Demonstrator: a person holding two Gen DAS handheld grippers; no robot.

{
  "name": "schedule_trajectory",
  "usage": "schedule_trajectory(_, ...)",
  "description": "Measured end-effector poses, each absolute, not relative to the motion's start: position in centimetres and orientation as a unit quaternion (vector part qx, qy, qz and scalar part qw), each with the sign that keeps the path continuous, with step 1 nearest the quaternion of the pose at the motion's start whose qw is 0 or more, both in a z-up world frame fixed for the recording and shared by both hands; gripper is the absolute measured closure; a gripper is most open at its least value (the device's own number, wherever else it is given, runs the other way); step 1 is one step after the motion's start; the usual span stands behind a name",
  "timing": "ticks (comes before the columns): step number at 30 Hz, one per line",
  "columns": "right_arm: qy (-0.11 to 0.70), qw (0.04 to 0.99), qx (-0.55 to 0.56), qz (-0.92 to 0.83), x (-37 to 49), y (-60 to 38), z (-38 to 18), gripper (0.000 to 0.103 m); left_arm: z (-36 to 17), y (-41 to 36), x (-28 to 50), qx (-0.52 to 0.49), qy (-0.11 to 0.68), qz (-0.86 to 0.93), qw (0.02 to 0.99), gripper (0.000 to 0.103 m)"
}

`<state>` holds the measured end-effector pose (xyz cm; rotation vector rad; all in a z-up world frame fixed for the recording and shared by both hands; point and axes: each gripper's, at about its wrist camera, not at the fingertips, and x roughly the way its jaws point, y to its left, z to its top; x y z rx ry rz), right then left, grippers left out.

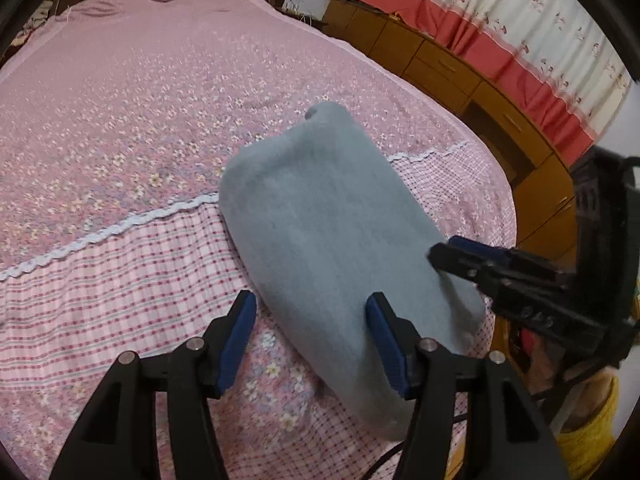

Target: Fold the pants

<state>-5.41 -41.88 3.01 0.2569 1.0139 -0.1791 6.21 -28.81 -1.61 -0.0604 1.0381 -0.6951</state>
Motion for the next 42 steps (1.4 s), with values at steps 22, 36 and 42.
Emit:
schedule_trajectory(22,0.486,0.845,0.224,-0.029,-4.1,-45.0,-1.6,0.044,-5.4,-33.1,9.2,-0.039,0.503,-0.327,0.799,0.028)
schedule_trajectory(36,0.492,0.842,0.221,-0.009,-4.9,-43.7,0.1,0.067,-5.2,-31.9,9.3,-0.053,0.504,-0.336,0.794,0.034)
schedule_trajectory(42,0.502,0.835,0.226,-0.011,-4.0,-43.6,-1.6,0.062,-6.0,-32.4,9.9,-0.043,0.504,-0.336,0.794,0.034)
